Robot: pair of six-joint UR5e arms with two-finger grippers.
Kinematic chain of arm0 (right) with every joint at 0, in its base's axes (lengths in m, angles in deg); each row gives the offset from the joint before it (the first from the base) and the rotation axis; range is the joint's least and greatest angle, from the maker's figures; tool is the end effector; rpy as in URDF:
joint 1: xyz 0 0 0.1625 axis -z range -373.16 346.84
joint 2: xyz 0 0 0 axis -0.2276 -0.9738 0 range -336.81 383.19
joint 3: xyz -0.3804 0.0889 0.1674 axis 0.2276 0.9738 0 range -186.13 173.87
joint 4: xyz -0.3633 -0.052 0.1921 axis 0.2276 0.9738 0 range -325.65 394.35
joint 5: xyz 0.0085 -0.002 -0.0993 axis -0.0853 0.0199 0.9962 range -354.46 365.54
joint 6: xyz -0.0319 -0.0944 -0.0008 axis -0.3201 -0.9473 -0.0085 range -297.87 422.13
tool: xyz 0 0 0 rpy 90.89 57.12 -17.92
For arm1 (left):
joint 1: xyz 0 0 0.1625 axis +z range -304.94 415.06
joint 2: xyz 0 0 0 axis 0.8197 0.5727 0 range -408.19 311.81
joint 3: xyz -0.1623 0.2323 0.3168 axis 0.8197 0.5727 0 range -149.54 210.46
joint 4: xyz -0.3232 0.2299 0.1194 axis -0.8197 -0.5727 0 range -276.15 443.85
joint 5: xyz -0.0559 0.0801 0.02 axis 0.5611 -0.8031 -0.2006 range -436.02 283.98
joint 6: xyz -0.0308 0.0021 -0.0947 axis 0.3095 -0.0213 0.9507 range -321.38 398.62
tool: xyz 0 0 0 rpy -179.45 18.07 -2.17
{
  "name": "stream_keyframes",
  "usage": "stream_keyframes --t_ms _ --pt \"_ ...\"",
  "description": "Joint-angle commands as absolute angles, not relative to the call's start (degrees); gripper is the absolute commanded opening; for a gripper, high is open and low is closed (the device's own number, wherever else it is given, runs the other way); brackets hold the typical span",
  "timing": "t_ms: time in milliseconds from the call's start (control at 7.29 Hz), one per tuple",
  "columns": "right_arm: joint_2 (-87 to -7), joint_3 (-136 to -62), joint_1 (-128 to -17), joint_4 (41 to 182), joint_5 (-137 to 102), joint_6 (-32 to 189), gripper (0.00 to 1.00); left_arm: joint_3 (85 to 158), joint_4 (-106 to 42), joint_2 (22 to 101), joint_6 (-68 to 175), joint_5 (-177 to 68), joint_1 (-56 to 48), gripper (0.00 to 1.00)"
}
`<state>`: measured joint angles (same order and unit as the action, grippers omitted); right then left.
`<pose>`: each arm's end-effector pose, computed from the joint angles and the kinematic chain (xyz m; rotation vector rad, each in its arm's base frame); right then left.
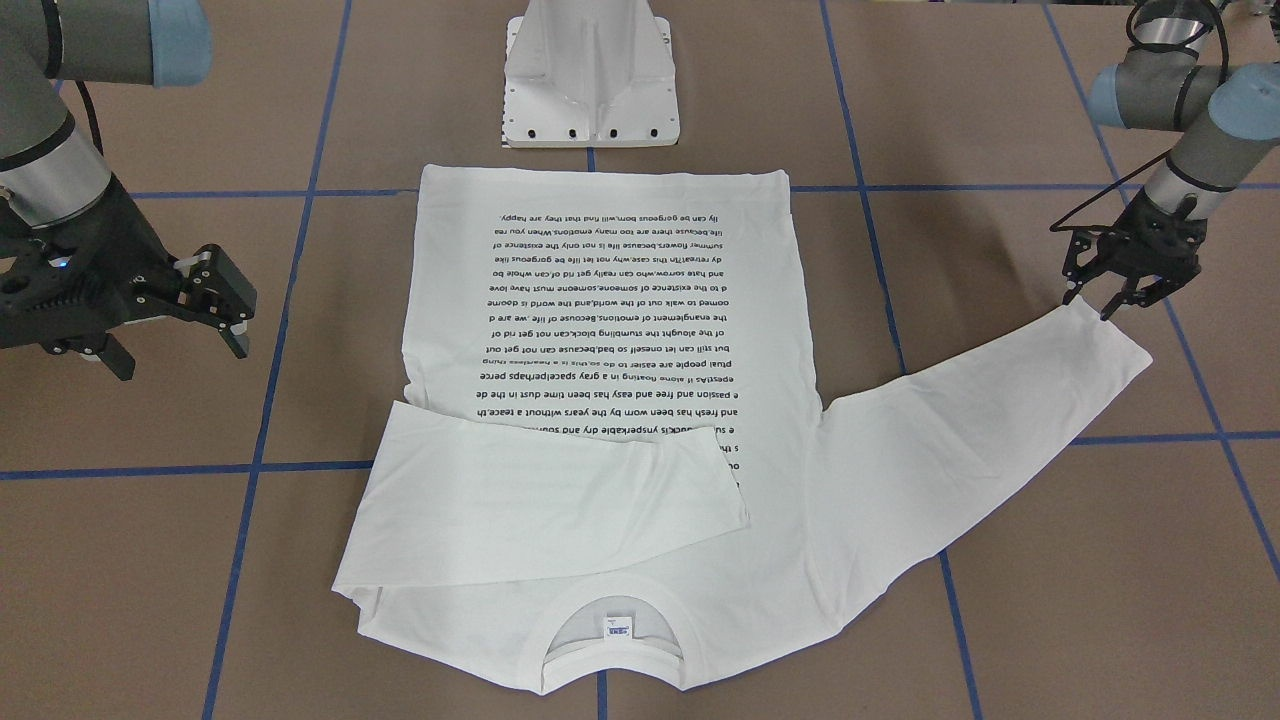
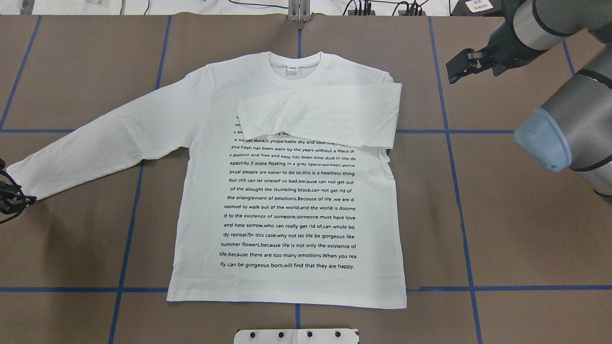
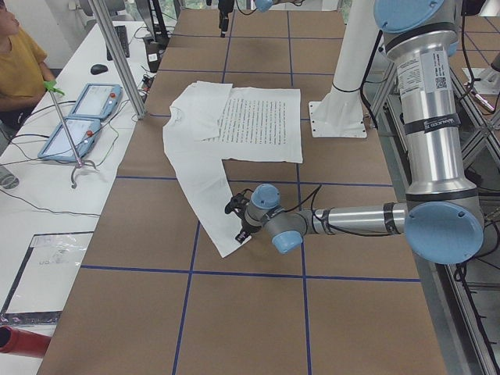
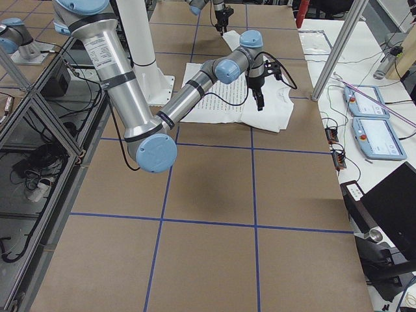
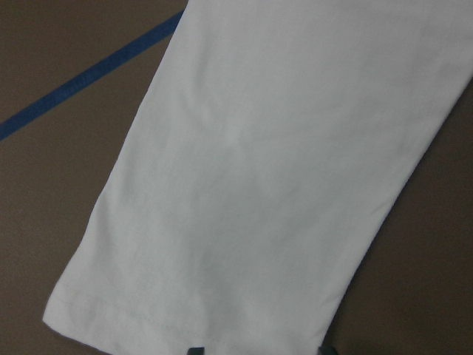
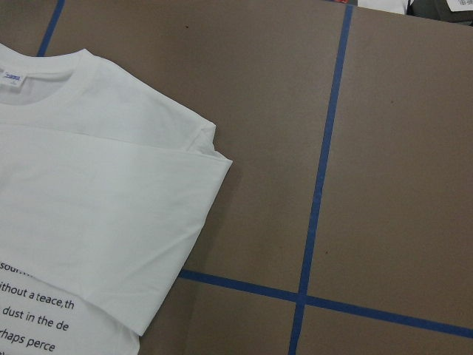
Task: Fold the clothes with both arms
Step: 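Open the right gripper and raise it away from the shirt, then grasp the cuff of the sleeve nearest the left gripper and lift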
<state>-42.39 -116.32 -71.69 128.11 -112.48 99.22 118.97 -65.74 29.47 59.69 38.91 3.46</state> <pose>-0.2330 -0.5466 0.2755 0.3131 -0.7792 -0.0819 0.1920 -0.3891 0.6631 0.4819 0.7531 0.4559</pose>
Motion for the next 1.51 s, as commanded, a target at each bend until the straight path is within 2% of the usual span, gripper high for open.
stream_keyframes --t_ms 0,274,548,823,960,1097,1371 --pt "-42.9 -117.3 -71.7 128.0 -112.6 99.2 1.00 118.7 -65.7 29.5 59.6 38.9 3.9 0.55" --pt "-43.1 -117.6 -71.7 128.1 -112.5 99.3 1.00 118.7 -65.7 29.5 59.6 38.9 4.6 0.52" --pt "-43.1 -117.6 -71.7 128.1 -112.5 99.3 1.00 118.8 -65.8 29.4 59.5 38.9 4.6 0.00" --pt "-43.0 -117.7 -71.6 128.1 -112.6 99.3 1.00 119.8 -66.4 29.7 59.3 38.9 4.0 0.00" --pt "-43.0 -117.8 -71.6 128.1 -112.6 99.3 1.00 123.8 -66.2 29.4 58.9 38.9 3.1 0.00" --pt "-43.1 -118.0 -71.6 128.1 -112.6 99.4 1.00 126.6 -66.0 30.0 58.8 39.3 -1.9 0.00" --pt "-43.1 -118.1 -71.6 128.1 -112.6 100.0 1.00 129.1 -60.5 38.2 59.8 43.1 -7.3 0.00"
